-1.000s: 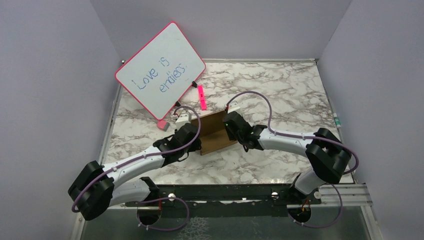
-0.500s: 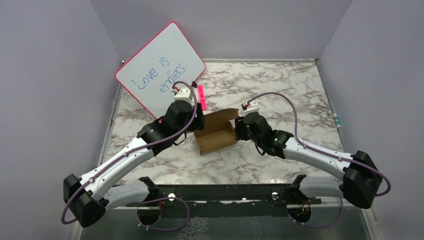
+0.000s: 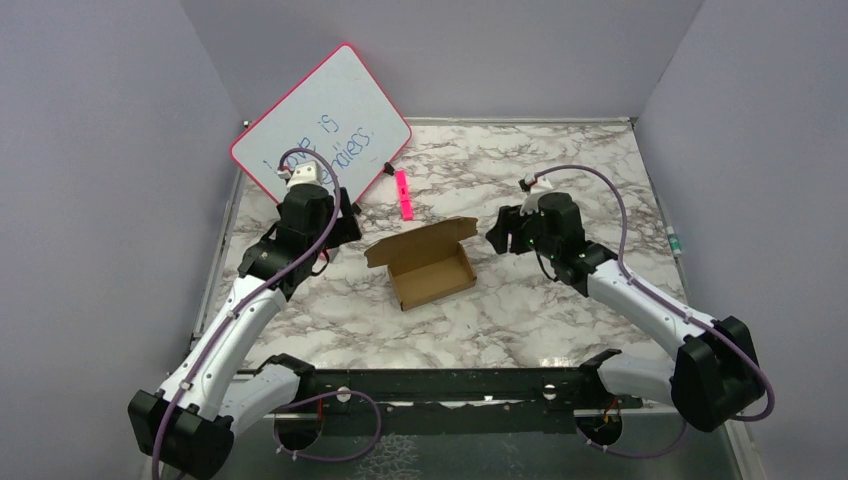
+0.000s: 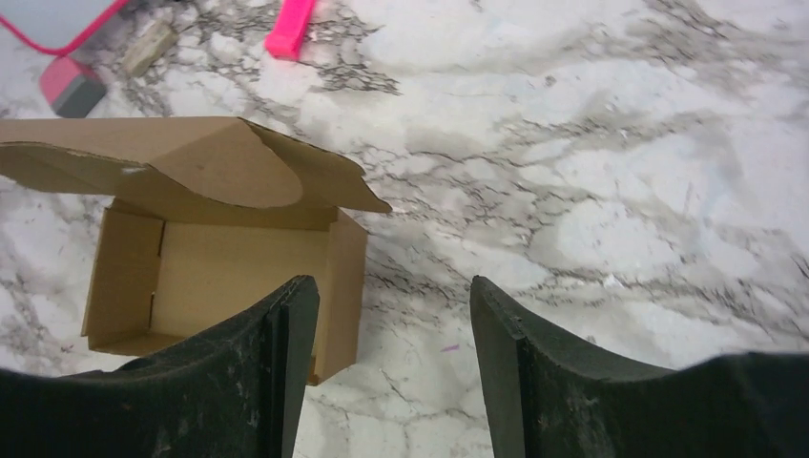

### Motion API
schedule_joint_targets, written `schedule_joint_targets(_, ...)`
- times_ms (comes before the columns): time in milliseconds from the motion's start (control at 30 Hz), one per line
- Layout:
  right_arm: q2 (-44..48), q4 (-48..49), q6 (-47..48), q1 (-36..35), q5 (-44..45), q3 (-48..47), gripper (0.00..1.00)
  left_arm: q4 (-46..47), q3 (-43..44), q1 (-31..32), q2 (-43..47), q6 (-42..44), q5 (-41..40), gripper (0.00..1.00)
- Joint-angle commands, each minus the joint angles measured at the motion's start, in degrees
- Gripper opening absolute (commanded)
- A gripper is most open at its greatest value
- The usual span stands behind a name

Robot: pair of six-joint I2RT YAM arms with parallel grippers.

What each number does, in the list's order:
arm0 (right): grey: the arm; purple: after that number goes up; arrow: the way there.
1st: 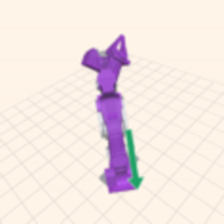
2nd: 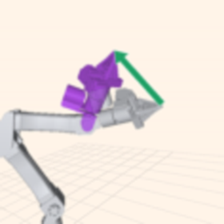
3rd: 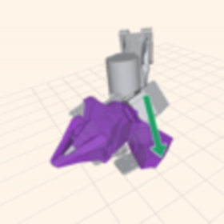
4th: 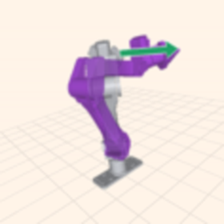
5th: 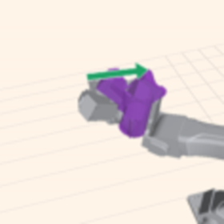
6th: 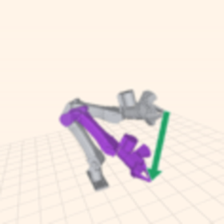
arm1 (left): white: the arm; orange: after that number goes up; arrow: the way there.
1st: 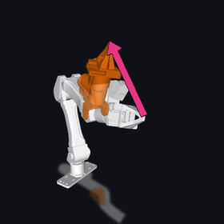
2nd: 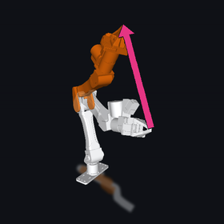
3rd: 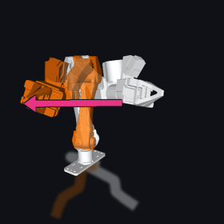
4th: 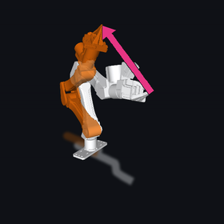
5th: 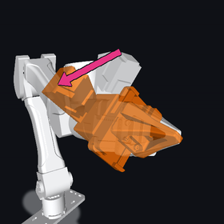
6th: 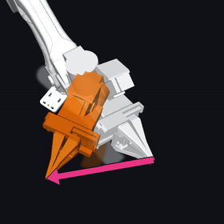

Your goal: Fold the paper box

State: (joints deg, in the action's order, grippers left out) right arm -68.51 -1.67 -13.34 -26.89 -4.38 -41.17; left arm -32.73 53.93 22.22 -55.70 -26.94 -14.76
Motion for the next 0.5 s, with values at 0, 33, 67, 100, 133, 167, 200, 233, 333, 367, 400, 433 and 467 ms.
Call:
schedule_joint_targets(0,-4.3,5.2,7.5,2.2,-15.3,-3.8,0.66,1.2,-4.2,-5.6,0.5,-0.9,12.7,0.85)
schedule_joint_targets(33,-5.2,5.5,9.1,2.3,-16.1,-4.2,0.67,1.5,-4.6,-6.2,0.7,-0.9,13.6,0.85)
schedule_joint_targets(67,-6.1,5.2,10.4,2.4,-16.8,-5.0,0.68,1.4,-4.5,-6.5,1.1,-0.5,13.4,0.85)
schedule_joint_targets(100,-6.9,4.6,11.9,2.4,-17.8,-5.9,0.69,0.7,-4.2,-6.5,1.7,-0.1,11.9,0.85)
schedule_joint_targets(133,-7.6,4.2,13.5,2.5,-18.8,-7.1,0.7,-0.1,-3.7,-6.5,2.4,0.5,10.5,0.85)
schedule_joint_targets(167,-8.1,3.9,15.7,2.5,-19.8,-7.8,0.71,-1.1,-3.2,-6.4,3.2,1.2,9.3,0.85)
schedule_joint_targets(200,-8.6,3.7,17.1,2.5,-20.5,-8.5,0.72,-1.6,-2.8,-6.5,3.9,2.1,8.6,0.85)
schedule_joint_targets(233,-9.1,3.5,18.2,2.5,-20.9,-9.3,0.73,-1.8,-2.5,-6.5,4.5,3.3,8.1,0.86)
schedule_joint_targets(333,-11.0,1.9,21.8,2.5,-23.2,-12.3,0.73,-1.9,-2.4,-6.5,5.3,8.0,8.9,0.88)
schedule_joint_targets(367,-11.9,0.0,22.9,2.5,-23.9,-13.5,0.73,-2.0,-2.2,-6.5,5.3,9.6,9.6,0.88)
schedule_joint_targets(400,-12.9,-1.5,24.1,2.5,-24.6,-14.8,0.73,-2.1,-1.9,-6.5,5.1,11.2,10.8,0.88)
schedule_joint_targets(433,-13.8,-2.9,25.3,2.5,-25.5,-16.0,0.73,-2.3,-1.7,-6.5,4.8,12.4,11.7,0.88)
schedule_joint_targets(467,-14.9,-4.0,26.5,2.5,-26.6,-17.0,0.72,-2.3,-1.5,-6.5,4.7,13.5,12.5,0.88)
